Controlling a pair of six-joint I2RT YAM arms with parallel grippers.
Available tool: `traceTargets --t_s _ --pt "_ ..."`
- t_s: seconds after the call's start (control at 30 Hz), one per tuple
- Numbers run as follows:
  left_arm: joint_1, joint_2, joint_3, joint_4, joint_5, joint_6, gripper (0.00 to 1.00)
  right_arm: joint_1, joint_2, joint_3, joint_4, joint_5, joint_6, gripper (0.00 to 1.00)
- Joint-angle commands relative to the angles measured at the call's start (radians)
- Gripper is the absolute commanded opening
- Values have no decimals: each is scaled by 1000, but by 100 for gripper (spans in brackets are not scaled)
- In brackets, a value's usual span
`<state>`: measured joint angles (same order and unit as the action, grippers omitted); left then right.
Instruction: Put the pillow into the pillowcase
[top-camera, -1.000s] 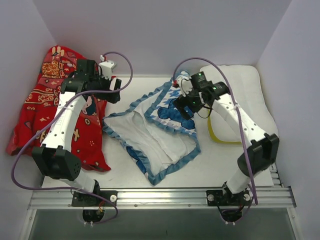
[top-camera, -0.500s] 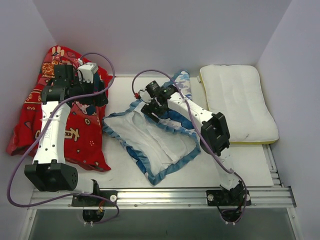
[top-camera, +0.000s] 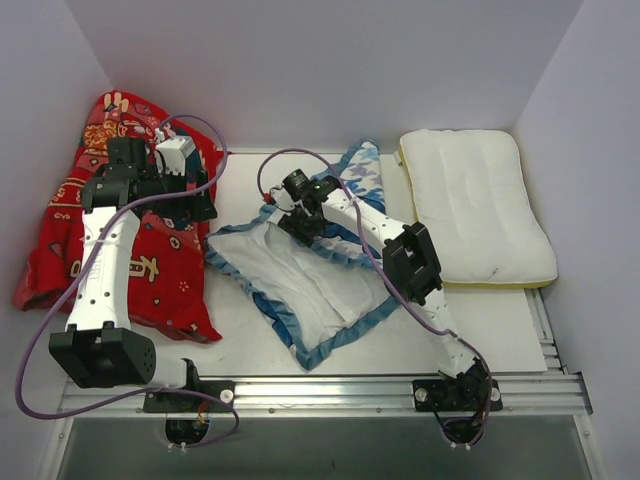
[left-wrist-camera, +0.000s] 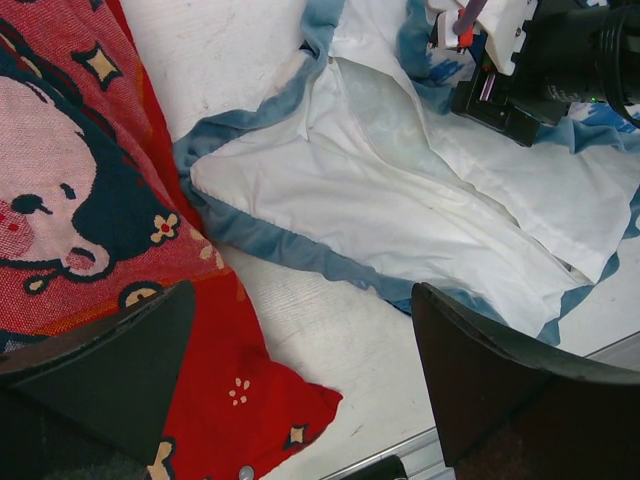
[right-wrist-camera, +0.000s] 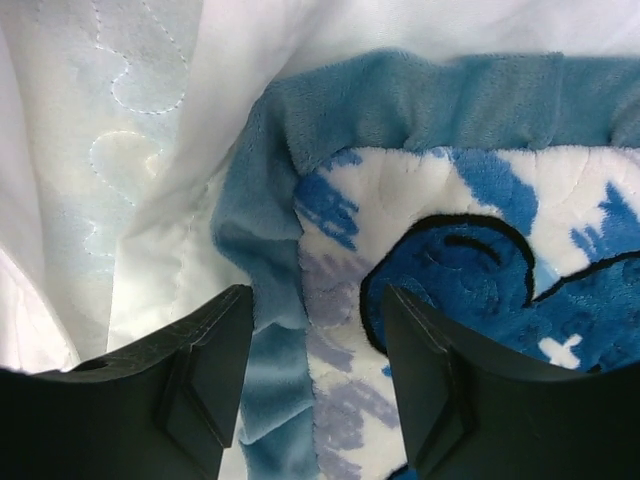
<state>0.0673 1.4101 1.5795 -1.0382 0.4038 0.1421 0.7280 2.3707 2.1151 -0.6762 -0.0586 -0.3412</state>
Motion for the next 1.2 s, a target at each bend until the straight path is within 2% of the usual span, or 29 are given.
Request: traceTargets --t_s 0.0,0.07,0.3,0.37,0.63,0.67,0.8,0.83,0.87,0.9,0.97,1.1,1.17 --pt "5 -14 -3 -5 32 2 97 7 -10 17 -19 -20 5 53" --pt "5 -13 -4 -5 33 4 97 8 -2 17 -16 -23 4 49" --pt "5 6 1 -3 41 2 97 8 7 2 -17 -50 -5 44" --pt "5 13 5 -6 44 2 97 11 10 2 -19 -50 -18 40" --pt "5 55 37 -11 59 2 97 11 13 -13 -34 -78 -33 39" --pt "5 58 39 -11 63 2 97 11 13 -17 -37 -86 -41 33" --pt "5 82 45 -11 69 -1 97 11 9 -26 -54 -106 -51 26" --pt "5 85 45 -11 73 -1 97 11 7 -27 -60 -106 -51 21" --pt "5 89 47 -11 76 1 97 11 5 -33 -62 -106 -56 8" --pt "3 95 47 -11 79 2 97 11 1 -35 -63 -98 -65 0" --pt "5 104 56 -10 79 7 97 5 -20 -33 -69 -72 -68 0" --pt "-10 138 70 -6 81 40 97 -41 -166 -41 -72 -49 -58 0" --pt "-32 151 71 18 32 72 98 -87 -229 -58 -75 -32 -45 0"
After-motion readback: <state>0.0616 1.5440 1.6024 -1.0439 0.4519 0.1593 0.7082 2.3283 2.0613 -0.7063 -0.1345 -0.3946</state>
